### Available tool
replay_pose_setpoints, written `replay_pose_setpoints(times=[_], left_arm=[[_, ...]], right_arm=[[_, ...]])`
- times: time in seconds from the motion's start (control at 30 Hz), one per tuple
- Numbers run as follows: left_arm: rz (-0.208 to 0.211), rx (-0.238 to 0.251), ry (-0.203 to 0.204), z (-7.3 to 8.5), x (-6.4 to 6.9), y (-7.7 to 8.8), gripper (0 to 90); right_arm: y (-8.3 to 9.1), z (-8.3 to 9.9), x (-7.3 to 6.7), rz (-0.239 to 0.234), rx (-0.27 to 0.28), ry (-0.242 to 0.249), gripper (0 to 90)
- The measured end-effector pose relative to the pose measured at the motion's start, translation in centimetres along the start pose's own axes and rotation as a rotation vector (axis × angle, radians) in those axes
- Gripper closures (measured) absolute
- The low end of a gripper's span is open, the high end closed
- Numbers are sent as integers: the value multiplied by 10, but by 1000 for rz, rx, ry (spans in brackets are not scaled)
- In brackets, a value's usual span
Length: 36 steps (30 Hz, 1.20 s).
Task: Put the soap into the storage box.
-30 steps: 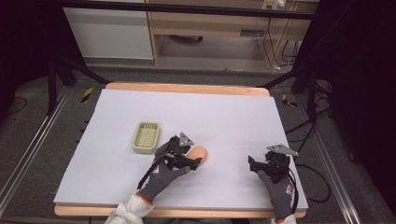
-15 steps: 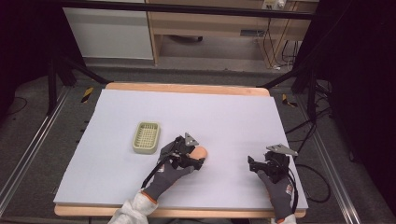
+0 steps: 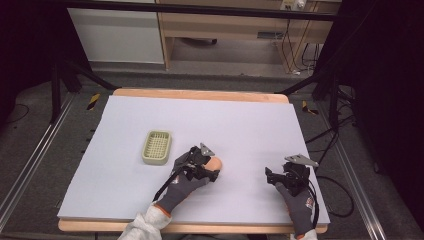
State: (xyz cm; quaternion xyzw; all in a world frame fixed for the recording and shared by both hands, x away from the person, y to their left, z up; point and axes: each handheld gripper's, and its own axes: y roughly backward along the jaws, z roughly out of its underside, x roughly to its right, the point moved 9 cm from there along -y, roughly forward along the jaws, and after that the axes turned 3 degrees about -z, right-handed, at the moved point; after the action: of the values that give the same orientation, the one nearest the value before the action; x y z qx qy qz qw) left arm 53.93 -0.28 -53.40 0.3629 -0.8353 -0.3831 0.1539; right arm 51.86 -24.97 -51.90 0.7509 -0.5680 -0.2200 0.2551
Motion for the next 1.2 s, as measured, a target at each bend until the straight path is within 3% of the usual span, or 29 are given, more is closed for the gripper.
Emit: replay_pose_setpoints(times=[0.8, 1.2], left_arm=[[-22, -37, -4, 2, 1, -7, 315], [-7, -27, -18, 1, 6, 6, 317]], right_arm=[[-1, 0, 0, 3, -3, 4, 81], [0, 0, 0, 1, -2, -4, 80]])
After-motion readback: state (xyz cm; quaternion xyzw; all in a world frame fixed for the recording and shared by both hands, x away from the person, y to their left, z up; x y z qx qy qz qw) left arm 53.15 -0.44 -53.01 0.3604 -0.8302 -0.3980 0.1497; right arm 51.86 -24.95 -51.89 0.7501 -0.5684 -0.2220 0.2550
